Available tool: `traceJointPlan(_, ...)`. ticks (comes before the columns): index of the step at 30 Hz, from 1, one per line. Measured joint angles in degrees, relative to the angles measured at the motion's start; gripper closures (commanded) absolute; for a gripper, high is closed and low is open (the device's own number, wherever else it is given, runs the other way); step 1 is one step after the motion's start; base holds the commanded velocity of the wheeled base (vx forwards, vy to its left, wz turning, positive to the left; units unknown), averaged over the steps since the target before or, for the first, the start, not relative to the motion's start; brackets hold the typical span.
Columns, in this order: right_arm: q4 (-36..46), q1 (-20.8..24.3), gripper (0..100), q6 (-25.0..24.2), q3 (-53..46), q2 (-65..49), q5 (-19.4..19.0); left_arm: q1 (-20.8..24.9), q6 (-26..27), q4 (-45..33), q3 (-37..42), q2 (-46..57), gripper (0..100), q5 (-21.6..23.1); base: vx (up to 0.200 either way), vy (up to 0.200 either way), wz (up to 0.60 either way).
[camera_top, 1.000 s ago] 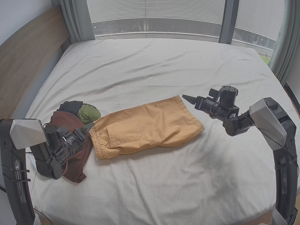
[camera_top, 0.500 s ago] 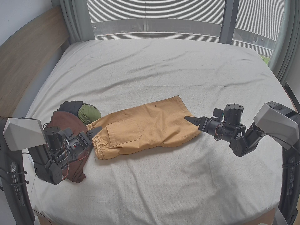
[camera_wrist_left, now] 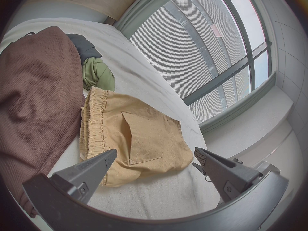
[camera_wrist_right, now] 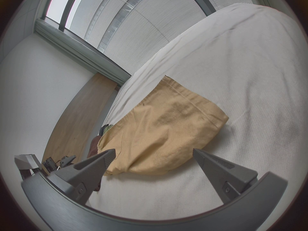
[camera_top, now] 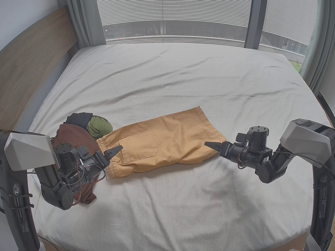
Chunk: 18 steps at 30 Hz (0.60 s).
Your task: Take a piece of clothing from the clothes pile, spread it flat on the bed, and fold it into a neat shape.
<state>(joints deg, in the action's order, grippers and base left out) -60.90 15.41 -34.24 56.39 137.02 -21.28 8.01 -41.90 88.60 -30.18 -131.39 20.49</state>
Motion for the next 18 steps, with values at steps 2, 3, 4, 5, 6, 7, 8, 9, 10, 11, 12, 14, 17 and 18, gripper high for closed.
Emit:
traceJointPlan(2, -0.02, -0.04, 0, -0.02, 0.28, 0.77, 0.07, 0.28, 0.07, 0.00, 0.04, -0.09, 0, -0.13, 0.000, 0.000, 0.00)
traceJointPlan(3, 0.01, -0.04, 0, -0.05, 0.55, 1.38, 0.21, 0.39, 0.16, 0.00, 0.09, -0.15, 0, -0.20, 0.000, 0.000, 0.00)
traceJointPlan(4, 0.01, -0.04, 0, -0.10, 0.85, 1.97, 0.43, 0.52, 0.30, 0.02, 0.09, -0.23, 0, -0.27, 0.000, 0.000, 0.00)
traceJointPlan(5, 0.00, -0.04, 0, -0.16, 1.13, 2.41, 0.65, 0.56, 0.51, 0.05, 0.09, -0.30, 0, -0.30, 0.000, 0.000, 0.00)
traceJointPlan(6, 0.00, -0.01, 0, -0.27, 1.60, 3.11, 1.10, 0.63, 0.77, 0.02, 0.09, -0.41, 0, -0.35, 0.000, 0.000, 0.00)
traceJointPlan(7, 0.00, 0.02, 0, -0.43, 2.17, 3.85, 1.55, 0.74, 1.10, 0.07, 0.09, -0.52, 0, -0.35, 0.000, 0.000, 0.00)
traceJointPlan(8, 0.00, 0.07, 0, -0.56, 2.84, 4.66, 1.91, 0.80, 1.45, 0.07, 0.09, -0.63, 0, -0.38, 0.000, 0.000, 0.00)
traceJointPlan(9, -0.02, 0.11, 0, -0.68, 3.39, 5.34, 2.11, 0.87, 1.94, 0.07, 0.12, -0.76, 0, -0.40, 0.000, 0.000, 0.00)
traceJointPlan(10, -0.02, 0.18, 0, -0.93, 3.97, 6.11, 2.27, 0.89, 2.35, 0.07, 0.15, -0.87, 0, -0.40, 0.000, 0.000, 0.00)
traceJointPlan(11, -0.05, 0.29, 0, -1.23, 4.51, 6.78, 2.40, 0.89, 2.79, 0.09, 0.20, -1.00, 0, -0.41, 0.000, 0.000, 0.00)
traceJointPlan(12, -0.11, 0.38, 0, -1.69, 4.92, 7.28, 2.46, 0.89, 3.08, 0.07, 0.20, -1.11, 0, -0.44, 0.000, 0.000, 0.00)
traceJointPlan(14, -0.24, 0.57, 0, -3.06, 5.88, 8.22, 2.55, 0.94, 3.39, 0.07, 0.23, -1.27, 0, -0.46, 0.000, 0.000, 0.00)
traceJointPlan(17, -1.41, 0.95, 0, -4.51, 7.28, 9.58, 2.57, 1.00, 3.47, 0.07, 0.28, -1.39, 0, -0.51, 0.000, 0.000, 0.00)
traceJointPlan(18, -2.27, 1.04, 0, -4.89, 7.72, 10.06, 2.57, 1.00, 3.50, 0.09, 0.28, -1.39, 0, -0.52, 0.000, 0.000, 0.00)
